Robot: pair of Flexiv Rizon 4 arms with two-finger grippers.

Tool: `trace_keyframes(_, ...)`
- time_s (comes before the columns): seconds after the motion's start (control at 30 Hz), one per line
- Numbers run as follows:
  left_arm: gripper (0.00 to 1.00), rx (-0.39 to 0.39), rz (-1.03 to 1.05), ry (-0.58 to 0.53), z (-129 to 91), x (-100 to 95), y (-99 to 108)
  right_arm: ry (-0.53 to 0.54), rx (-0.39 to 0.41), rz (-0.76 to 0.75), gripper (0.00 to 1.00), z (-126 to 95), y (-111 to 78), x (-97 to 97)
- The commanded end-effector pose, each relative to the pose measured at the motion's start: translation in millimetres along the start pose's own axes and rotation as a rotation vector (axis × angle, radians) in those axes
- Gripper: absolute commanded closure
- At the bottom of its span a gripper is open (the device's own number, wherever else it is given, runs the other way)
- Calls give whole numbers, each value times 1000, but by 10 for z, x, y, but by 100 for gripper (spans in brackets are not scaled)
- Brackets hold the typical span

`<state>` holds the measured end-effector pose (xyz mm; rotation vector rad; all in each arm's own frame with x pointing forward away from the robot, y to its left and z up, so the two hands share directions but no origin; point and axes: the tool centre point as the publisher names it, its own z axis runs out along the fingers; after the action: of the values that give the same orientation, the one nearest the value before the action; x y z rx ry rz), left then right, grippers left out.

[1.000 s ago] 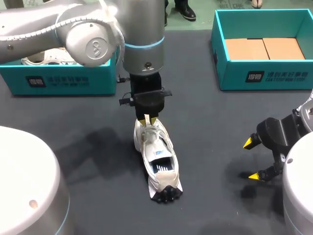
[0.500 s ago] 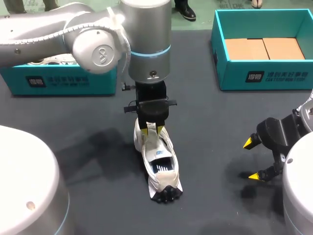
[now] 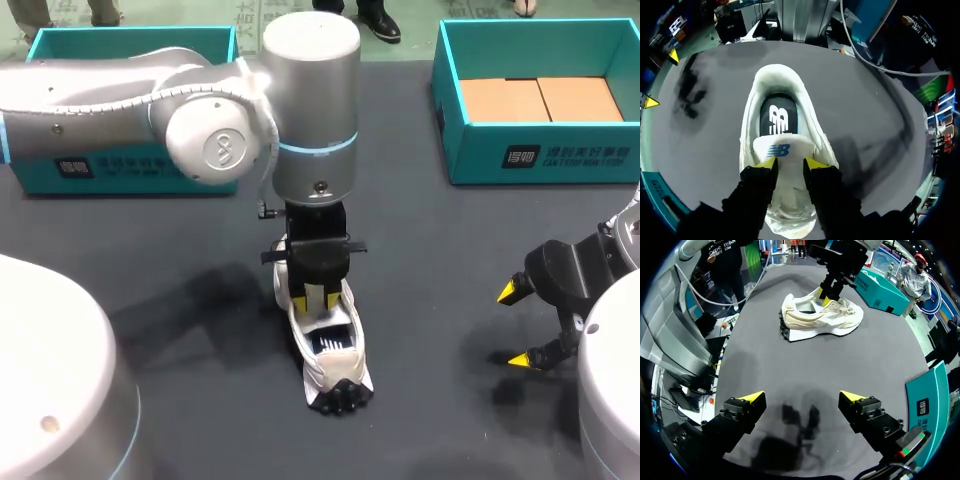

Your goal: Take the shoe out of the shoebox, open the shoe tongue, remove and reinsert the insole, then place the shoe into the shoebox

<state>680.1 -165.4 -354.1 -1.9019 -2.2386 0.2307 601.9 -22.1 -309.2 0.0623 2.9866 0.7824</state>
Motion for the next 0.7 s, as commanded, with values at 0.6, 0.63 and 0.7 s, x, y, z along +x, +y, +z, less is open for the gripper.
trace_keyframes(0.6, 59, -24, -25, -31, 88, -36, -128, -4, 1, 0, 0, -7, 0, 25)
trace_keyframes(0.63, 58, -32, -30, -43, 50, -18, -144, -4, 1, 0, 0, -7, 0, 25)
trace_keyframes(0.7, 56, -35, -26, -59, -67, 26, -190, -4, 1, 0, 0, -7, 0, 25)
